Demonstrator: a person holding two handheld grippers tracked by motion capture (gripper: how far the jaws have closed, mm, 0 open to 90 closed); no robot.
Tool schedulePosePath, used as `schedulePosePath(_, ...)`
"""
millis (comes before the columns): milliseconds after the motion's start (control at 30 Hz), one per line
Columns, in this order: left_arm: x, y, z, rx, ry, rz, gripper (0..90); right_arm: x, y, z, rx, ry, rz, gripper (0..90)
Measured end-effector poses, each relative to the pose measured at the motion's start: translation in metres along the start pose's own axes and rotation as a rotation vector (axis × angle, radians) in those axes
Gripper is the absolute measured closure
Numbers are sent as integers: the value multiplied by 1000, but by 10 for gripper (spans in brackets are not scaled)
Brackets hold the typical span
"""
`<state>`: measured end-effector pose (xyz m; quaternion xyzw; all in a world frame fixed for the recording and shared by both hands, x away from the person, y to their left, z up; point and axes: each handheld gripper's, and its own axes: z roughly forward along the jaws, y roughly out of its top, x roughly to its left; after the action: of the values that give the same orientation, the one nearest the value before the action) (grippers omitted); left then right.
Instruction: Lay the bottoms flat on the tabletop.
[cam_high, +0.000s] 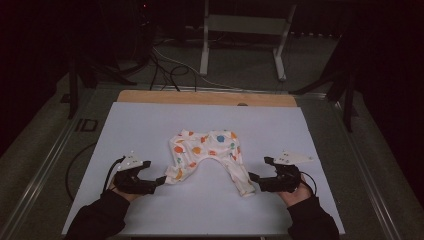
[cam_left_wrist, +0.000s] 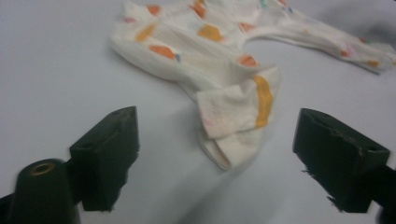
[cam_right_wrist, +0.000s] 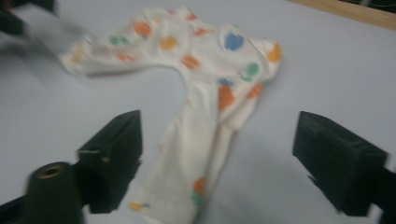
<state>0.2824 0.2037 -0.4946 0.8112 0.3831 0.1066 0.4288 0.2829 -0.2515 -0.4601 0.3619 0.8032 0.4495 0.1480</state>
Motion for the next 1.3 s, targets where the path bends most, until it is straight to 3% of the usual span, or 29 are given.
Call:
schedulePosePath(100,0,-1,7,30,-27,39,234,-1,-1,1,-15,5,0,141)
schedulePosePath(233,8,3,19,45,-64,3,372,-1,-4,4,-4,-9,2,145)
schedulePosePath(400,13,7,36,90,-110,-12,576,-2,-6,7,3,-18,-6,145)
schedulePosePath(500,13,7,39,104,-114,-15,653,-4,-7,8,1,-26,-6,145)
schedulePosePath(567,8,8,45,124,-99,23,793,-5,-9,10,11,-28,5,147)
schedulePosePath(633,4,11,42,121,-94,41,862,-5,-10,11,21,-32,-3,147)
schedulePosePath(733,-7,16,34,109,-89,84,873,-5,-11,11,24,-35,-3,149)
schedulePosePath(833,-23,24,24,77,-114,125,872,-6,-9,9,14,-43,2,149)
schedulePosePath(867,-31,27,19,64,-130,149,872,-6,-9,8,10,-47,3,149)
schedulePosePath(933,-44,32,13,35,-172,160,870,-7,-8,6,7,-48,7,150)
schedulePosePath(1033,-65,34,10,29,-229,210,859,-7,-7,5,-1,-50,7,152)
schedulePosePath(1133,-80,31,12,53,-294,246,821,-6,-7,4,-1,-50,13,152)
schedulePosePath(1200,-87,27,11,60,-257,287,638,-7,-7,4,-3,-46,6,152)
schedulePosePath(1233,-87,25,11,65,-242,290,545,-7,-7,3,-5,-48,10,152)
schedulePosePath(1300,-82,19,9,88,-232,287,472,-7,-7,2,-8,-45,14,152)
